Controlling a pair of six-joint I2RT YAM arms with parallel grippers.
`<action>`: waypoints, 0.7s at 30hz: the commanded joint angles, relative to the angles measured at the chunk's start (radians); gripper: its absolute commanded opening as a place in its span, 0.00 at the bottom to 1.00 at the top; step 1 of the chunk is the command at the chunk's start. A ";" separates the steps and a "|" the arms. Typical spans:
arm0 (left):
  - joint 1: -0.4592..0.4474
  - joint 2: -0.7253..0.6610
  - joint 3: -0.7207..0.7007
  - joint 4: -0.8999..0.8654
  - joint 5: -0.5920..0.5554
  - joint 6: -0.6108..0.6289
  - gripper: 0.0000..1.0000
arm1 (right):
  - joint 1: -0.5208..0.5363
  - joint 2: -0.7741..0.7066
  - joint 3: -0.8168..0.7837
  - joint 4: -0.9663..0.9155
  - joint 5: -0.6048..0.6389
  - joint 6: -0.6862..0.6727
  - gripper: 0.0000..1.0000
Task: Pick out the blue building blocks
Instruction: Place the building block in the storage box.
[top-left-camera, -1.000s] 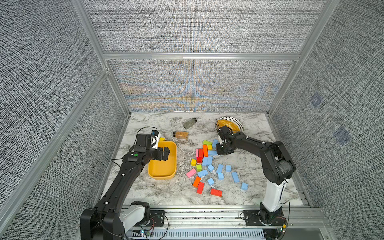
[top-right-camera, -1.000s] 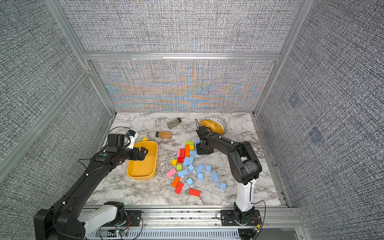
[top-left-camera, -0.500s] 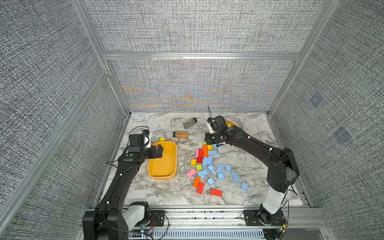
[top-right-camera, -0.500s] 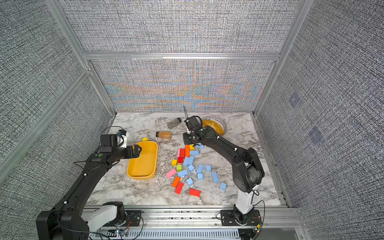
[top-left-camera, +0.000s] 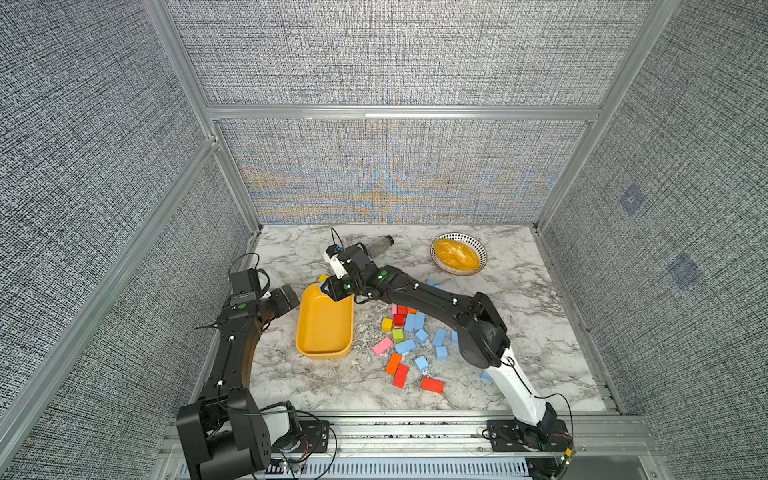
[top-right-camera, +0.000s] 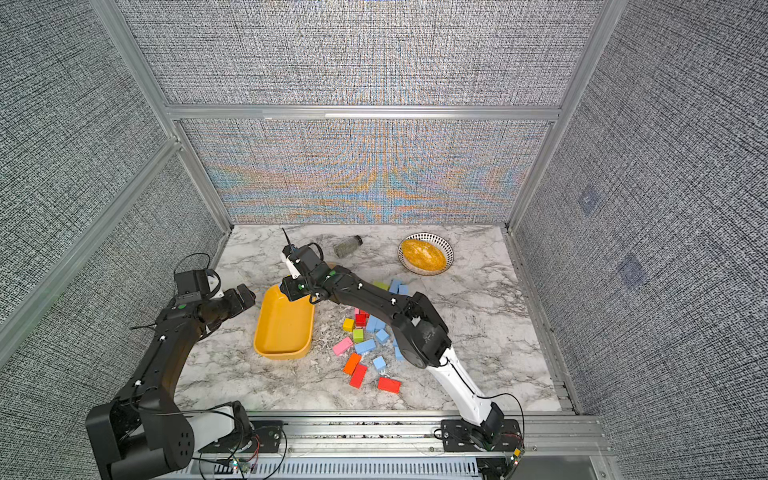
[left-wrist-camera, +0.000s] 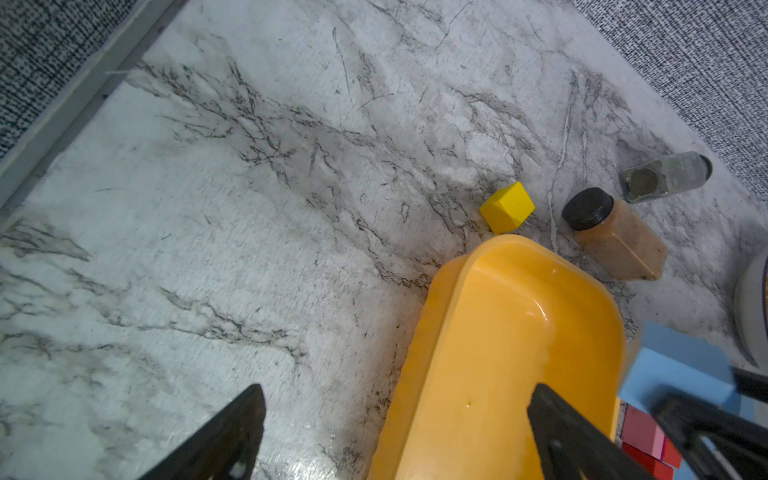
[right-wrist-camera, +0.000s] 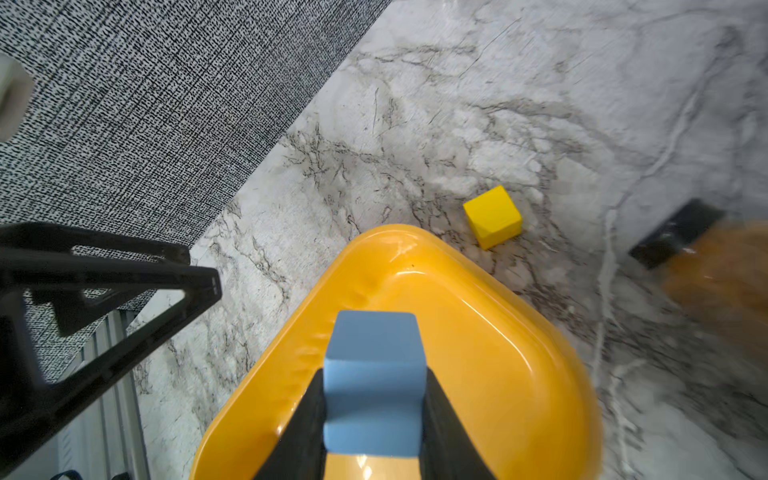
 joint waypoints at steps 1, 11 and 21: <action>0.012 0.011 -0.003 -0.011 0.053 -0.064 1.00 | 0.004 0.055 0.018 0.150 -0.087 0.070 0.22; 0.013 0.013 -0.048 0.009 0.128 -0.091 1.00 | 0.001 0.200 0.116 0.195 -0.156 0.122 0.31; 0.011 0.012 -0.140 0.119 0.223 -0.163 0.99 | -0.027 0.004 -0.031 0.214 -0.078 0.105 0.56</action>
